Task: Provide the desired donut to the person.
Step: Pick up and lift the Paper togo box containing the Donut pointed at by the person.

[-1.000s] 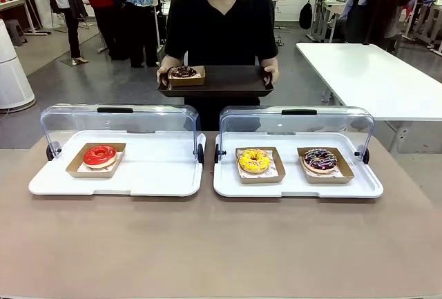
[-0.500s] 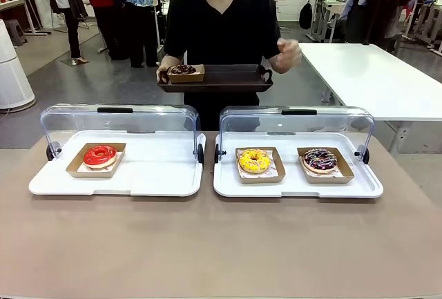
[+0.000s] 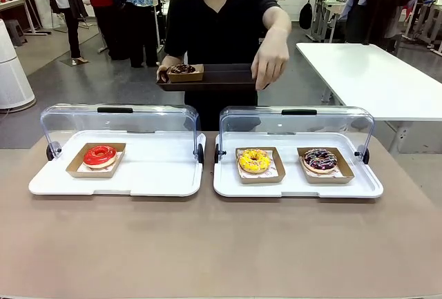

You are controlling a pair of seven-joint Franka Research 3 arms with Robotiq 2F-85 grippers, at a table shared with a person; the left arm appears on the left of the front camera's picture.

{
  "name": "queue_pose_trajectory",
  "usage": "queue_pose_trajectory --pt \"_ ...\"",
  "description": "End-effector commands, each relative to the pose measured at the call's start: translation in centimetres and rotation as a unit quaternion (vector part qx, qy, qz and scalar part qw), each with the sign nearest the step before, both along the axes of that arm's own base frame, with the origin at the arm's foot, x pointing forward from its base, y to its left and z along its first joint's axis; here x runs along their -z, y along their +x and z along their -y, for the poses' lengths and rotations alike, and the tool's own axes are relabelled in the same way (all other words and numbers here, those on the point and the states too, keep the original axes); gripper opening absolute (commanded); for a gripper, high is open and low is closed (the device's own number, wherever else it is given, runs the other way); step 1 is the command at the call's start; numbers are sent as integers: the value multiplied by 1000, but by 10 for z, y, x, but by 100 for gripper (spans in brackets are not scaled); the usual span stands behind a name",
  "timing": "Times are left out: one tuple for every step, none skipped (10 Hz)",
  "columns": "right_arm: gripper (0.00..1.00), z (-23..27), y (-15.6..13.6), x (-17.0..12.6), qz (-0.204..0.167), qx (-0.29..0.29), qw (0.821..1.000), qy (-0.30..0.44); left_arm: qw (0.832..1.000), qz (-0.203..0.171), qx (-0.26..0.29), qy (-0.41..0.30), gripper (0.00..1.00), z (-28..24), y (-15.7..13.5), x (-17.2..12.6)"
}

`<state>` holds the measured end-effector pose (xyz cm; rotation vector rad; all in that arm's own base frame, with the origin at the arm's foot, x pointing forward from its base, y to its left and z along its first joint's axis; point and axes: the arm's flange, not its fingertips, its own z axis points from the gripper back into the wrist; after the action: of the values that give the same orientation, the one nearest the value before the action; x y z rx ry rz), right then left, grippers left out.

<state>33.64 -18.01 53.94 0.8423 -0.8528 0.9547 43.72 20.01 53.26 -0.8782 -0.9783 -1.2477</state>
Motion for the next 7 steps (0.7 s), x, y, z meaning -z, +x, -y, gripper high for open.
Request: queue_pose_trajectory --pt "100 0 1 -1 2 -2 1000 8 1000 0 -4 2 100 -1 0 -1" --pt "100 0 1 -1 2 -2 1000 8 1000 0 -4 2 100 -1 0 -1" --pt "100 0 1 -1 2 -2 1000 8 1000 0 -4 2 100 -1 0 -1" --pt "100 0 1 -1 2 -2 1000 8 1000 0 -4 2 100 -1 0 -1" --pt "100 0 1 -1 2 -2 1000 8 1000 0 -4 2 100 -1 0 -1" --pt "100 0 1 -1 2 -2 1000 8 1000 0 -4 2 100 -1 0 -1" --pt "100 0 1 -1 2 -2 1000 8 1000 0 -4 2 100 -1 0 -1"
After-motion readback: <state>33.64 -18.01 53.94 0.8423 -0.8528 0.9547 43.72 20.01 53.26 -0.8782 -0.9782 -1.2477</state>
